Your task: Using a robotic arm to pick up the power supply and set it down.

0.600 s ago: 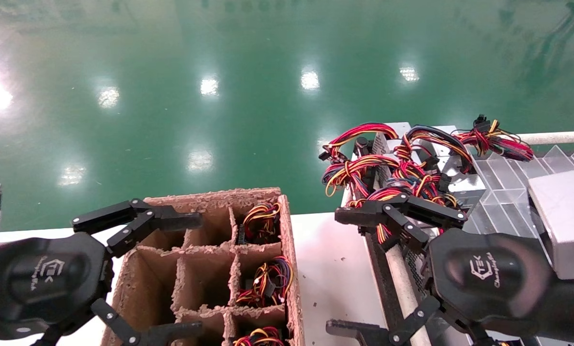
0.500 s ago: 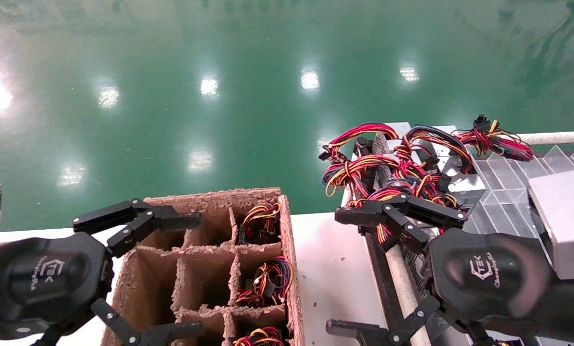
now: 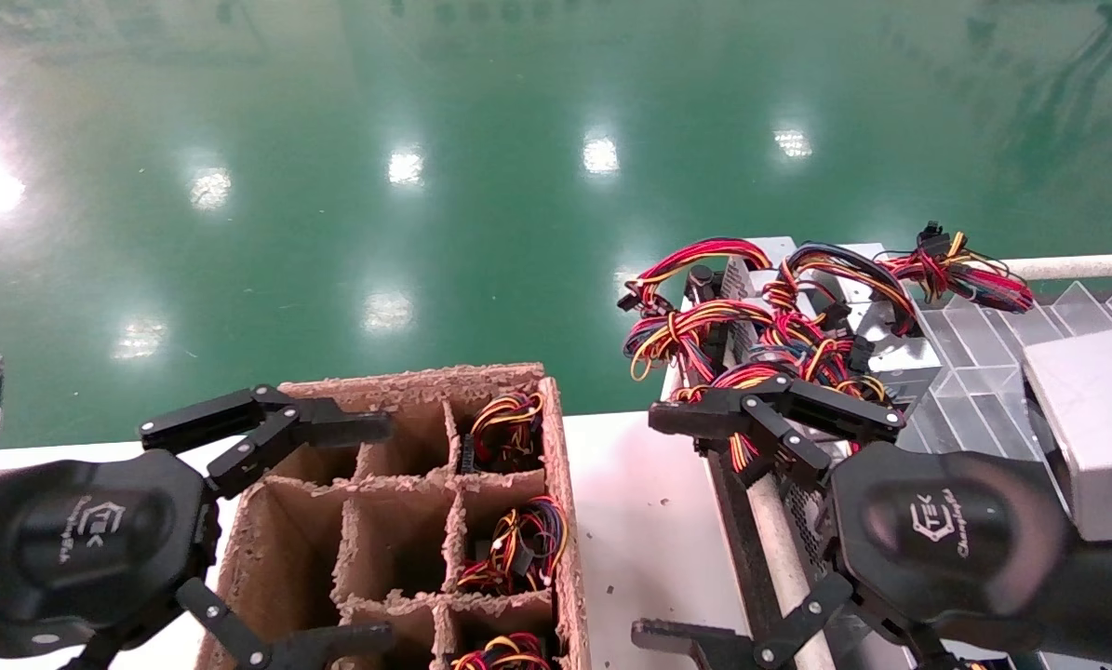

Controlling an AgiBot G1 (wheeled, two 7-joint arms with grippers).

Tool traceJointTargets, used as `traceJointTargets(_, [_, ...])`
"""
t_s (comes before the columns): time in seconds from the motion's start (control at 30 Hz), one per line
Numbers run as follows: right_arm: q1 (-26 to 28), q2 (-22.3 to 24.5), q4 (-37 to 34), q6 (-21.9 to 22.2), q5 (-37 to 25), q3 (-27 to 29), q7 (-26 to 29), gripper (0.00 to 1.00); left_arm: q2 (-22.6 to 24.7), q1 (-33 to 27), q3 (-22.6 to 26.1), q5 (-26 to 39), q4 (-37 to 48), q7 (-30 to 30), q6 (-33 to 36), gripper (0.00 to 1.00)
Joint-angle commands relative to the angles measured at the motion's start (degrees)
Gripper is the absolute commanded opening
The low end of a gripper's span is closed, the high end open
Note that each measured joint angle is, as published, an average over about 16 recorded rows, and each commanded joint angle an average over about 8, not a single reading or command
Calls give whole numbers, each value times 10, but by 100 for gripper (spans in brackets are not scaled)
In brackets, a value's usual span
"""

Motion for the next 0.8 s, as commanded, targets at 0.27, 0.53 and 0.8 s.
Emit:
traceJointTargets(0.27, [0, 0, 0, 0, 0, 0, 0, 100, 0, 0, 0, 0, 0, 0, 0, 100])
traceJointTargets(0.53, [-1, 0, 0, 0, -1, 0, 0, 100, 0, 0, 0, 0, 0, 0, 0, 29])
traceJointTargets(0.8, [-1, -12, -3, -2, -12, -10, -7, 100, 0, 0, 0, 0, 0, 0, 0, 0])
